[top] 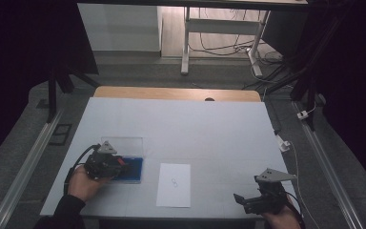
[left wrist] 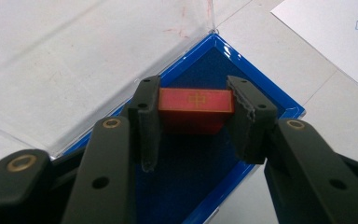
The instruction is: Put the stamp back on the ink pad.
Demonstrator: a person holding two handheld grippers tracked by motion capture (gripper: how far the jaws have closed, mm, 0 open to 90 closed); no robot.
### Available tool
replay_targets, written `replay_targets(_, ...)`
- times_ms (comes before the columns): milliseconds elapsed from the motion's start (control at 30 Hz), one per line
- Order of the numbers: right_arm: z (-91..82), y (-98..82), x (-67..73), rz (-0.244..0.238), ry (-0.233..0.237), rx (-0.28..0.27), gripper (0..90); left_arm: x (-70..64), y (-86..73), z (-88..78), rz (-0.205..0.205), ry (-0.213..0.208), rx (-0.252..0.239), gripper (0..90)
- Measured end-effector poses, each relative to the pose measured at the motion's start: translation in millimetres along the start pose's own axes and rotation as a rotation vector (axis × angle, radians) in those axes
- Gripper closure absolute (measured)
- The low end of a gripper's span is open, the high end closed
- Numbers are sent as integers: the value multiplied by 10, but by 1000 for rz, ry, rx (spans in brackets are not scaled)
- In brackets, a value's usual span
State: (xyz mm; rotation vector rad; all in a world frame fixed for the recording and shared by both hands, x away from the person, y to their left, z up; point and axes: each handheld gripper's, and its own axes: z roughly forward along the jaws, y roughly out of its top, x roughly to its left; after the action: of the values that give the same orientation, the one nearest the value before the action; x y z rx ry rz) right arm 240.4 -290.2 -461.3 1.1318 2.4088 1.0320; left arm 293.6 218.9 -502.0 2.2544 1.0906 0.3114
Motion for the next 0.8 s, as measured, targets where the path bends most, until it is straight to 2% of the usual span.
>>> replay_targets(133, 1, -1, 0, 0, 1, -1, 0, 10, 1, -5, -12, 5, -4, 535)
replay_targets(400, 1, 0, 2, -1, 1, -2, 0, 39, 13, -74, -64, -12, -62, 414)
replay_targets(633, -1, 0, 0, -2, 1, -1, 0, 9, 33, -116, -56, -27, -92, 262)
replay_targets(800, 0, 0, 1, -3, 4, -2, 0, -73, 65, -137, -44, -11, -71, 134)
